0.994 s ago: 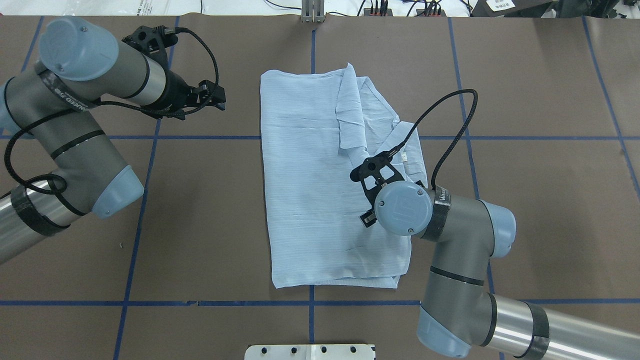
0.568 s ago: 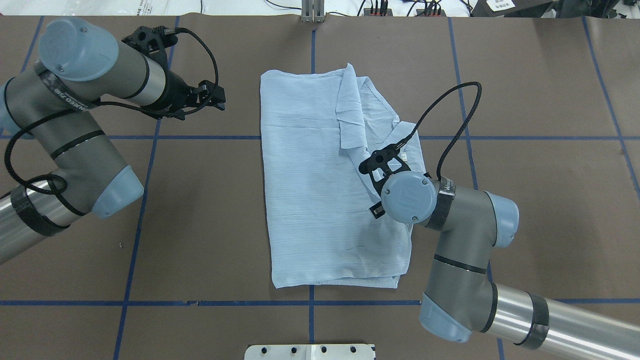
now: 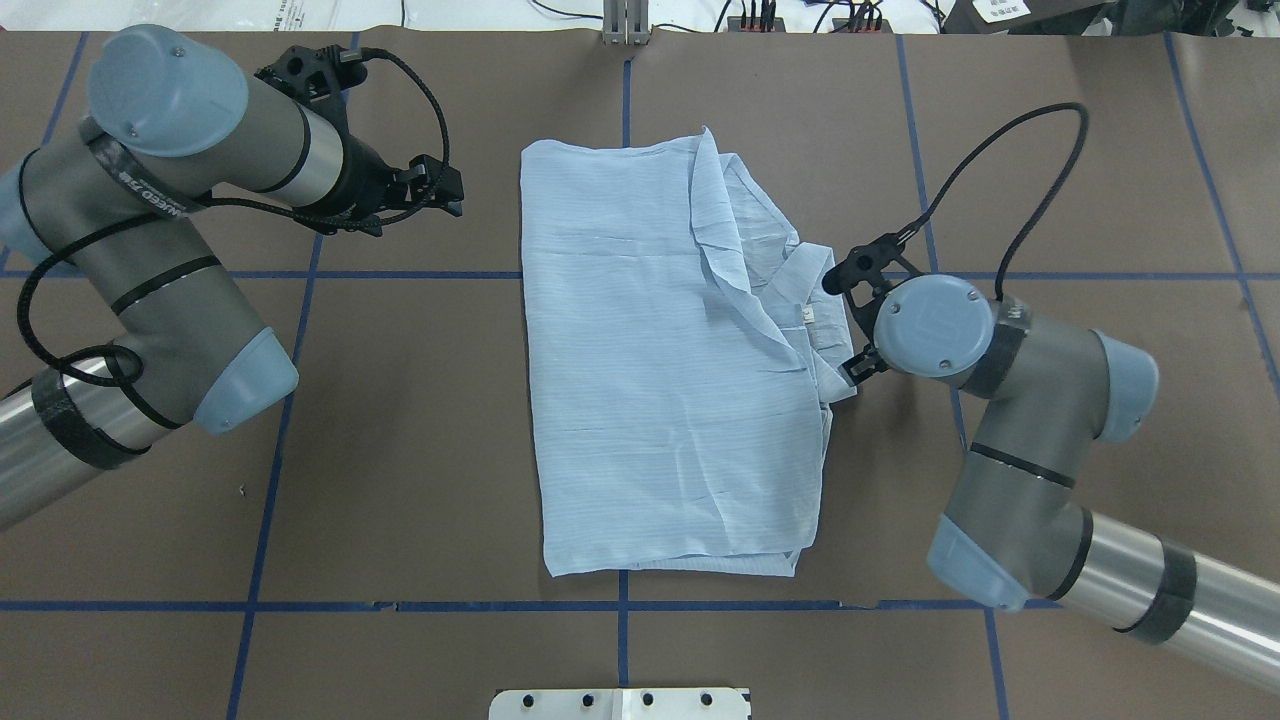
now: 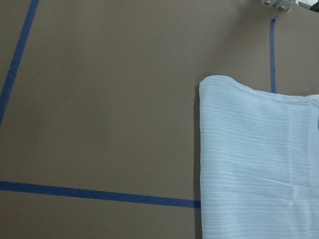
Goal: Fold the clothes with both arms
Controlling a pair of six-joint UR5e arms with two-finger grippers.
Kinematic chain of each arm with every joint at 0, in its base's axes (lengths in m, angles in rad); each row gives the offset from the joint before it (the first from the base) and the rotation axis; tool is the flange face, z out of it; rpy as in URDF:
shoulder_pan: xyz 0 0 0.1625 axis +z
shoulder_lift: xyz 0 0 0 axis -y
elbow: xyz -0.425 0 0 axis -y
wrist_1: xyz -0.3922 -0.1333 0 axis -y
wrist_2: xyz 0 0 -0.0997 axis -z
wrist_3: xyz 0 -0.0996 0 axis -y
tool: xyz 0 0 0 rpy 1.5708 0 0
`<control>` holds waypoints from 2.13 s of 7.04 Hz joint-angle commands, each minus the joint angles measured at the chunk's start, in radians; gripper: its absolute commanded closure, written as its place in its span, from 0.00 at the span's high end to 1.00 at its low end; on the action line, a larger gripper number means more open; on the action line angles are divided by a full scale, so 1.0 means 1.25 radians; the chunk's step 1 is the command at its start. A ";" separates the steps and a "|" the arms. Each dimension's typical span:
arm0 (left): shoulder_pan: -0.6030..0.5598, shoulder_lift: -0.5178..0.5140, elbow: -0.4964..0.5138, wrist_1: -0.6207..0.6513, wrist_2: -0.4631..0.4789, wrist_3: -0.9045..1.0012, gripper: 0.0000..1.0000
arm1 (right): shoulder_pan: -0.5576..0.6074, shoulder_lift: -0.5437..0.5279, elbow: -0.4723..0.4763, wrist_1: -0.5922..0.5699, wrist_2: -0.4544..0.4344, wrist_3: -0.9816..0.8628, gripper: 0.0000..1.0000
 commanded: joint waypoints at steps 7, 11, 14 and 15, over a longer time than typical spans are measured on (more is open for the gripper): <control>0.000 0.002 0.026 -0.012 -0.003 0.006 1.00 | 0.039 0.274 -0.247 0.140 0.097 -0.012 1.00; 0.000 0.003 0.030 -0.014 -0.003 0.008 1.00 | 0.003 0.283 -0.306 0.163 0.057 -0.007 1.00; 0.000 -0.004 0.028 -0.011 -0.003 0.006 1.00 | 0.037 0.269 -0.323 0.163 0.053 -0.047 1.00; 0.001 -0.010 0.028 -0.010 -0.004 0.005 1.00 | 0.069 0.248 -0.321 0.165 0.066 -0.081 1.00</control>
